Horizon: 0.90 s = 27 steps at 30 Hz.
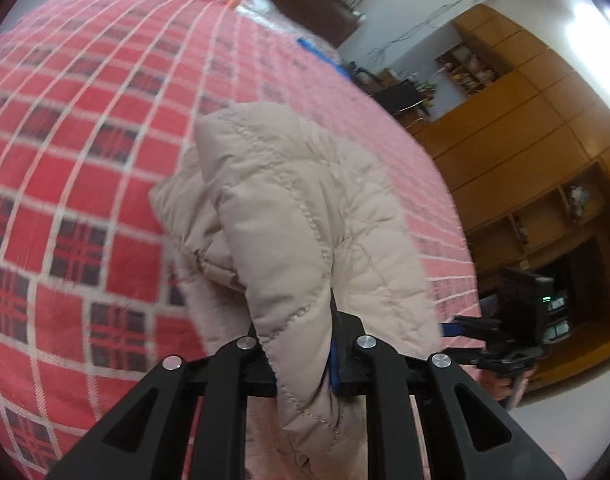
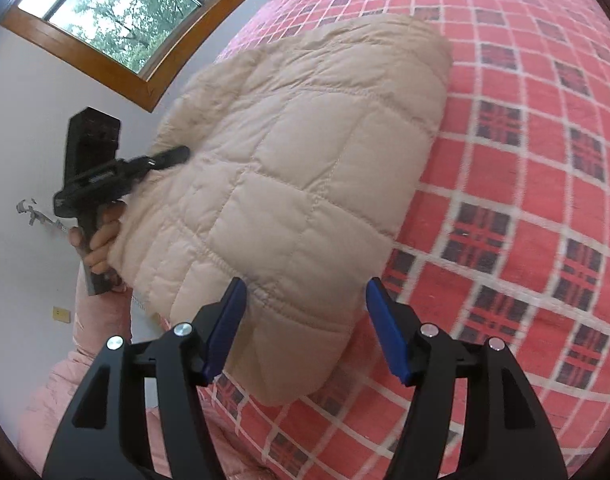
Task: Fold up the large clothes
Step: 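Grasp the coat bundle's end with the left tool and fold it over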
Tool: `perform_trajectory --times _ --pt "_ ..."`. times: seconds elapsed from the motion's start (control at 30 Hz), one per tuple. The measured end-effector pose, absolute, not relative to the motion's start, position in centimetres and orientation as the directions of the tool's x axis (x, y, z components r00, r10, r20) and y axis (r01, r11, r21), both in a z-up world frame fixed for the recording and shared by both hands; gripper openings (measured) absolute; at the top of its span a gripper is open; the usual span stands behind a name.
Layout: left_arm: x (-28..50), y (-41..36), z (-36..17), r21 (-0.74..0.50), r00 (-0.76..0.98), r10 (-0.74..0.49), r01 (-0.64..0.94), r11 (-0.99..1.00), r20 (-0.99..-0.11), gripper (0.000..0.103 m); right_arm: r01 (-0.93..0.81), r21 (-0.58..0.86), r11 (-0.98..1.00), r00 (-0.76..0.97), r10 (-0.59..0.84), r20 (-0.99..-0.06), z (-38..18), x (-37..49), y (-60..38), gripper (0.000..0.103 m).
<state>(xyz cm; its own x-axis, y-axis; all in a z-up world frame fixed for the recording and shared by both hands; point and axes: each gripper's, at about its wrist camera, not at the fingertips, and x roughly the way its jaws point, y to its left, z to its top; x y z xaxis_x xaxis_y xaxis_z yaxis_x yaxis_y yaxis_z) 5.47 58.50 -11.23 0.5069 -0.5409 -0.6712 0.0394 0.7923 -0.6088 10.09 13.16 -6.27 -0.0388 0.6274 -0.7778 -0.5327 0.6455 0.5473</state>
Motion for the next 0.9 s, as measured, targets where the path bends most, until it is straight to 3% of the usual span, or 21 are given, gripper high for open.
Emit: perform_trajectory --times 0.27,0.33,0.47,0.53,0.77,0.9 --pt "4.8 60.2 -13.8 -0.660 0.511 -0.576 0.023 0.751 -0.638 0.020 -0.546 0.488 0.681 0.028 0.597 -0.802 -5.4 8.7 15.6 0.047" --pt "4.4 60.3 -14.0 -0.659 0.511 -0.574 0.021 0.752 -0.639 0.026 -0.555 0.469 0.687 0.043 0.587 -0.809 -5.3 8.0 16.1 0.045" --pt "3.1 61.2 -13.5 -0.654 0.516 -0.555 -0.012 0.757 -0.652 0.038 -0.557 0.442 0.703 0.049 0.559 -0.828 -6.1 8.3 17.8 0.044" --pt "2.2 61.6 -13.1 -0.644 0.519 -0.539 -0.029 0.765 -0.663 0.051 -0.564 0.419 0.712 0.061 0.542 -0.838 -6.6 8.8 18.2 0.044" --pt "-3.2 60.8 -11.8 -0.672 0.522 -0.564 -0.023 0.740 -0.639 0.058 -0.573 0.372 0.730 0.086 0.505 -0.859 -7.1 9.2 19.7 0.044" --pt "-4.7 58.6 -11.7 -0.604 0.502 -0.512 -0.026 0.796 -0.697 0.063 -0.568 0.368 0.736 0.089 0.499 -0.862 -6.9 9.1 19.5 0.045"
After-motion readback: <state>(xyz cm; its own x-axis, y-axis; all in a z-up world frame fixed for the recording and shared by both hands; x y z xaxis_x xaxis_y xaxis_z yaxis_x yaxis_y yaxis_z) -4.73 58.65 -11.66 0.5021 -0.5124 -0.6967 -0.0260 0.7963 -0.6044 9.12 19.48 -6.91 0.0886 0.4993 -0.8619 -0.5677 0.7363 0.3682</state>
